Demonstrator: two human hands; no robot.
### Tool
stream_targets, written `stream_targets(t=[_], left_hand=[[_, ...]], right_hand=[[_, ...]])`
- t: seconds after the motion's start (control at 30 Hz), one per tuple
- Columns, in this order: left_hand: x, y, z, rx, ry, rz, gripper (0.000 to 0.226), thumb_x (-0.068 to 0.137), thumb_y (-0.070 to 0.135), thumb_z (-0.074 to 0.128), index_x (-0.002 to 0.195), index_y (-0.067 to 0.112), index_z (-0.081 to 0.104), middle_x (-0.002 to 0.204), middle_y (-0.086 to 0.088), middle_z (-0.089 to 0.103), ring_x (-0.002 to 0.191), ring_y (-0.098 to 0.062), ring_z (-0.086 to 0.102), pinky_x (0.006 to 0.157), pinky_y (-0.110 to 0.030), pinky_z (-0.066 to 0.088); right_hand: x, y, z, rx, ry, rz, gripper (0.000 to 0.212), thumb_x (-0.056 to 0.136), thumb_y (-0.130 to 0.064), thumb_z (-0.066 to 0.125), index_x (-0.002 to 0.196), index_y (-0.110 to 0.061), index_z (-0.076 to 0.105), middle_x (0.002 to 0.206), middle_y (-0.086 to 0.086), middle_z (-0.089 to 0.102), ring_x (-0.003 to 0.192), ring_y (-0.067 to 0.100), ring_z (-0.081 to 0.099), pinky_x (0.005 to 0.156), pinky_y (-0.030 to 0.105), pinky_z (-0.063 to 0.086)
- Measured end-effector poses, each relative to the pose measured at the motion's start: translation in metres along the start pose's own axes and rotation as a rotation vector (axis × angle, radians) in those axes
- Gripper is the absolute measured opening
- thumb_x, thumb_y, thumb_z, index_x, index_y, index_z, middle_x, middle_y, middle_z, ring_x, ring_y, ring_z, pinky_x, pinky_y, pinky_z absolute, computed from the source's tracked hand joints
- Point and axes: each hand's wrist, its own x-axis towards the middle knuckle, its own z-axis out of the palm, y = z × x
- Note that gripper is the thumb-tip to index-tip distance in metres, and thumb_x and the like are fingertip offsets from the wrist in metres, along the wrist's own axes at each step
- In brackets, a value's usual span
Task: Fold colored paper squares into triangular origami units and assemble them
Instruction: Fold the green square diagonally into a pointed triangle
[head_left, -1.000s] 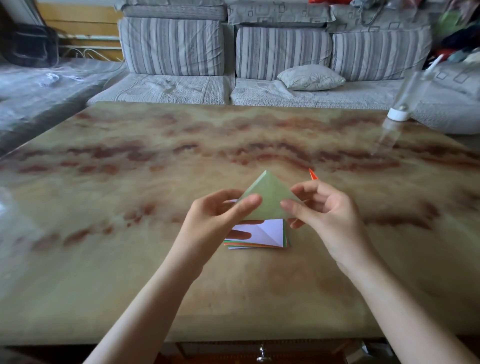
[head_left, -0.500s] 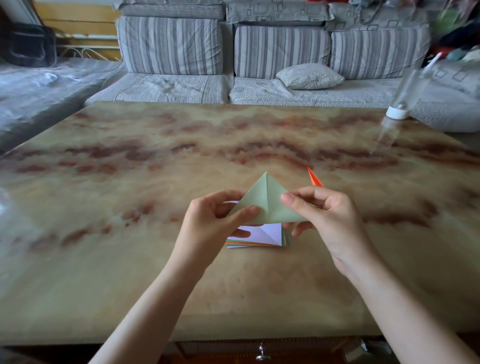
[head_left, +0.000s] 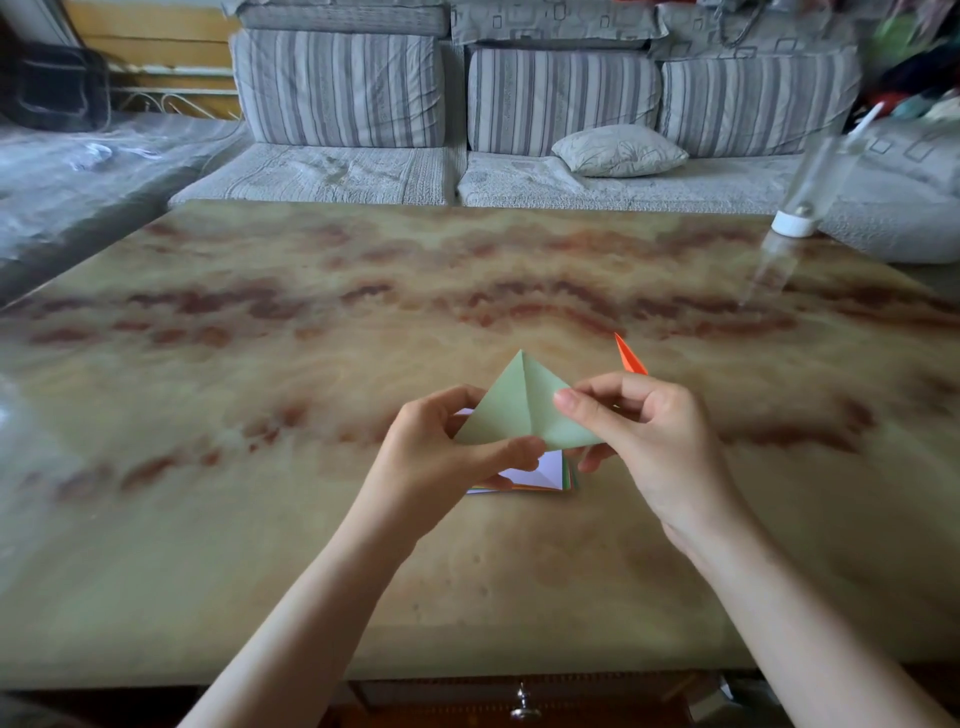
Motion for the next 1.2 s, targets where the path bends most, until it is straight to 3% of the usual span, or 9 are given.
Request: stream_targets(t=[0.17,0.3,0.4,0.5,0.6,0.93,1.1,1.2], left_hand=[[0.001,-0.002,0.001,0.025,0.035,-0.001,0.021,0.070,0.007,0.080,0.086,0.010,0.068,0.069,-0.003,0.074,0.067,-0.013,0.072,0.059,-0.020,0.055],[0.001,0.000,0.001,-0.052,0.100,0.007,0.021,0.070,0.007,0.080,0.088,0.005,0.069,0.072,-0.009,0.074,0.062,-0.012,0.071,0.056,-0.017,0.054],[0.002,0.000,0.001,-0.086,0.144,0.025,0.022,0.069,0.006,0.080,0.088,0.003,0.069,0.074,-0.011,0.074,0.063,-0.012,0.070,0.059,-0.018,0.055],[0.002,-0.003,0.003,-0.058,0.171,0.033,0.020,0.068,0.008,0.080,0.085,0.005,0.070,0.072,-0.008,0.074,0.064,-0.014,0.070,0.062,-0.020,0.056],[0.002,-0.006,0.004,-0.024,0.198,0.036,0.021,0.067,0.012,0.081,0.084,0.007,0.071,0.073,-0.006,0.074,0.068,-0.020,0.070,0.072,-0.030,0.059],[-0.001,0.000,0.007,-0.069,0.207,0.068,0.017,0.071,0.009,0.079,0.084,0.007,0.070,0.068,-0.005,0.073,0.064,-0.011,0.068,0.071,-0.024,0.055],[0.000,-0.001,0.007,-0.061,0.231,0.069,0.019,0.070,0.013,0.079,0.086,0.008,0.069,0.069,-0.004,0.074,0.074,-0.024,0.070,0.080,-0.036,0.056],[0.000,-0.001,0.007,-0.068,0.227,0.062,0.020,0.071,0.014,0.078,0.087,0.008,0.069,0.069,-0.003,0.074,0.069,-0.017,0.068,0.082,-0.037,0.055]], right_hand=[[-0.001,-0.002,0.001,0.005,0.000,0.010,0.007,0.078,-0.014,0.072,0.077,-0.007,0.070,0.059,-0.004,0.066,0.048,0.009,0.060,0.044,0.023,0.046],[-0.004,-0.007,0.000,0.075,-0.093,0.166,0.026,0.062,-0.033,0.075,0.079,-0.013,0.072,0.070,0.001,0.069,0.060,0.017,0.064,0.050,0.025,0.048],[-0.007,-0.006,0.004,0.108,-0.144,0.234,0.025,0.058,-0.031,0.075,0.071,-0.010,0.072,0.071,0.005,0.070,0.060,0.016,0.060,0.049,0.022,0.046],[-0.009,-0.003,0.009,0.144,-0.124,0.241,0.017,0.063,-0.023,0.075,0.070,-0.008,0.072,0.069,0.005,0.069,0.056,0.014,0.056,0.047,0.021,0.044],[-0.010,-0.001,0.012,0.164,-0.097,0.245,0.008,0.072,-0.014,0.074,0.071,-0.006,0.072,0.068,0.004,0.068,0.054,0.012,0.054,0.047,0.021,0.043],[-0.006,-0.003,0.005,0.214,-0.014,0.224,0.013,0.080,-0.009,0.067,0.069,-0.004,0.069,0.072,0.006,0.071,0.050,0.010,0.049,0.049,0.017,0.041],[-0.004,-0.003,0.005,0.239,-0.021,0.218,0.019,0.084,-0.010,0.063,0.066,-0.009,0.070,0.076,0.008,0.072,0.049,0.011,0.047,0.049,0.019,0.040],[-0.002,-0.003,0.004,0.251,-0.004,0.211,0.024,0.085,-0.010,0.062,0.062,-0.013,0.071,0.077,0.007,0.071,0.049,0.011,0.045,0.050,0.021,0.038]])
